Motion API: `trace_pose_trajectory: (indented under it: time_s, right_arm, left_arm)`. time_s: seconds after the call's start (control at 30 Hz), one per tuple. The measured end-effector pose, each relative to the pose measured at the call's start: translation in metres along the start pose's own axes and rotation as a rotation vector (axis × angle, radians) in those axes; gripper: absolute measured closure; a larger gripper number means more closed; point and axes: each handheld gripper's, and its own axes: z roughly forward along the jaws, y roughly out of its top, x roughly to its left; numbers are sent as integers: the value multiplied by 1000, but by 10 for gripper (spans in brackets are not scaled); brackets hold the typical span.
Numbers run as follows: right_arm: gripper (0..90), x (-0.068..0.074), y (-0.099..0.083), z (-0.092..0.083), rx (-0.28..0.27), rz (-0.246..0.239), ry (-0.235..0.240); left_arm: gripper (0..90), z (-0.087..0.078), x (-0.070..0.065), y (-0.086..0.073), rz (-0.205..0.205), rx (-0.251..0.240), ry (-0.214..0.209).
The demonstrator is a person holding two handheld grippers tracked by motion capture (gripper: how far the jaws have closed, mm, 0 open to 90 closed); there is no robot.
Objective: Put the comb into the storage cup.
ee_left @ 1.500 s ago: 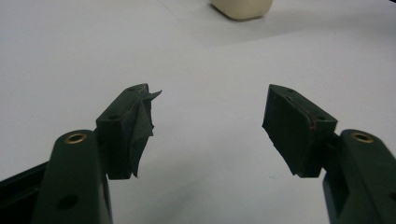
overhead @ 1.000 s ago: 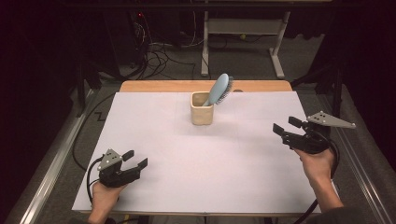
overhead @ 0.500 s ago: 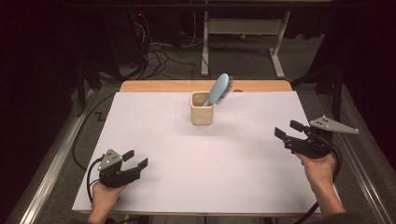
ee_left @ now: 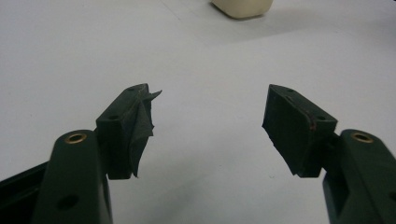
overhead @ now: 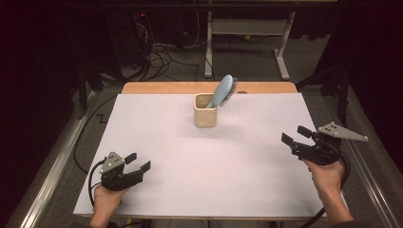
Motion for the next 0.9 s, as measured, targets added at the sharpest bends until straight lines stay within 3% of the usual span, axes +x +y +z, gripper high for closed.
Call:
trace_pose_trajectory:
  time_s: [0.9]
  right_arm:
    - [291, 6, -21, -10, 2, 13, 30]
  left_arm:
    - [334, 0, 0, 0, -1, 1, 0]
